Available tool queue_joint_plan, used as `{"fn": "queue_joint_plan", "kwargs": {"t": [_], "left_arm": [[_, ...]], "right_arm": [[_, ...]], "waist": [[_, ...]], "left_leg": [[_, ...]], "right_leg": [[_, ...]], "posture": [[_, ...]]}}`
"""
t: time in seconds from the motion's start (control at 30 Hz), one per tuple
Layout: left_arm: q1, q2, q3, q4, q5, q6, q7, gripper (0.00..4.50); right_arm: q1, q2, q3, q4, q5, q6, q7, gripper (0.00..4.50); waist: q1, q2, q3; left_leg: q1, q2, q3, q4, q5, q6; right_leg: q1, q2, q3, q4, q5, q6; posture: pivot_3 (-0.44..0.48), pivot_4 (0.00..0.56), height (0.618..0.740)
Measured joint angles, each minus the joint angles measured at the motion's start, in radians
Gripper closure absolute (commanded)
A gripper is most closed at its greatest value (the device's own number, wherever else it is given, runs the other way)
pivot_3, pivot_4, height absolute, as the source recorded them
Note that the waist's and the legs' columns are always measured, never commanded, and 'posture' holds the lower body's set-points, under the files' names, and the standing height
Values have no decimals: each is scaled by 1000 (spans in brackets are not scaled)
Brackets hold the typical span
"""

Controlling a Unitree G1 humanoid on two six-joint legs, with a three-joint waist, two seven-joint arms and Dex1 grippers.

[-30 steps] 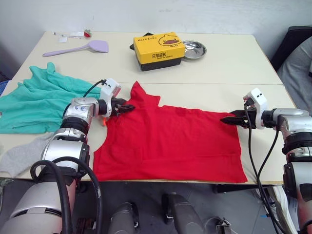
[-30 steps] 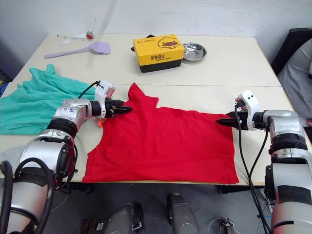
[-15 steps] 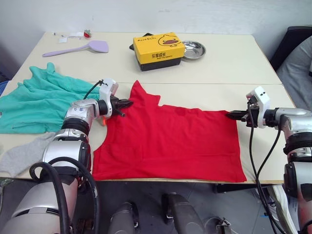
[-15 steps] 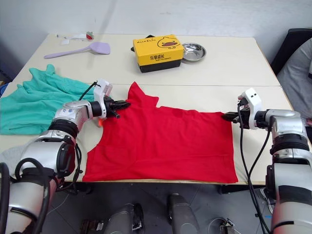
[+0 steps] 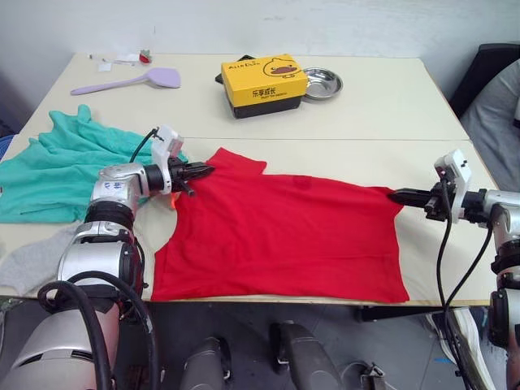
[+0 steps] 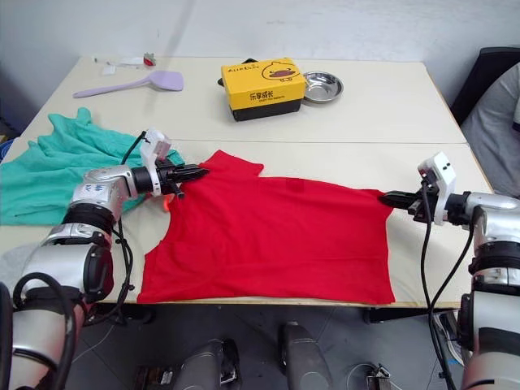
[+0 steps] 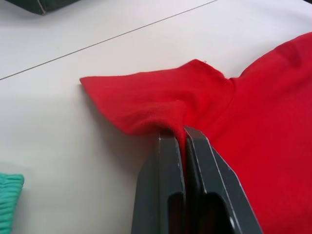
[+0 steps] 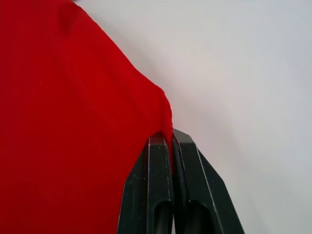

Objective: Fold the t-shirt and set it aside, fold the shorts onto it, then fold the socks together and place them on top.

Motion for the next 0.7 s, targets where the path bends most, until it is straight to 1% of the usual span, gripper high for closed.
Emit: {"fn": "queue_joint_plan", "kwargs": {"t": [0.13,0.33,0.53,0.67,0.7], "left_arm": [[44,9,-6,-69,-3,-1,-43,4500],[137,36,-27,-197,-10,1,-89,4500],[229,40,-63,-295,-8,9,-81,4500],[241,40,-66,-333,-10,17,-66,4500],[253,40,-66,-358,-12,28,-67,4258]], "right_arm": [[44,-7,-20,-47,20,1,8,4452],[156,-18,-37,-131,51,5,32,4452],[262,-17,-36,-219,53,-2,24,4452],[300,-12,-35,-265,51,-6,-3,4452],[306,-12,-35,-271,52,-15,-11,4274]], "waist": [[0,0,0],[1,0,0],[2,0,0],[3,0,0],[2,0,0]], "left_leg": [[0,0,-1,1,0,0],[0,1,-4,1,0,0],[0,3,-6,1,0,0],[0,3,-6,2,0,0],[1,3,-6,2,0,0]], "right_leg": [[0,0,1,0,0,0],[1,0,1,0,0,0],[2,0,1,1,0,0],[2,0,0,1,0,0],[2,0,1,1,0,0]], "posture": [[0,150,740],[0,150,740],[0,150,740],[0,150,740],[0,150,740]]}}
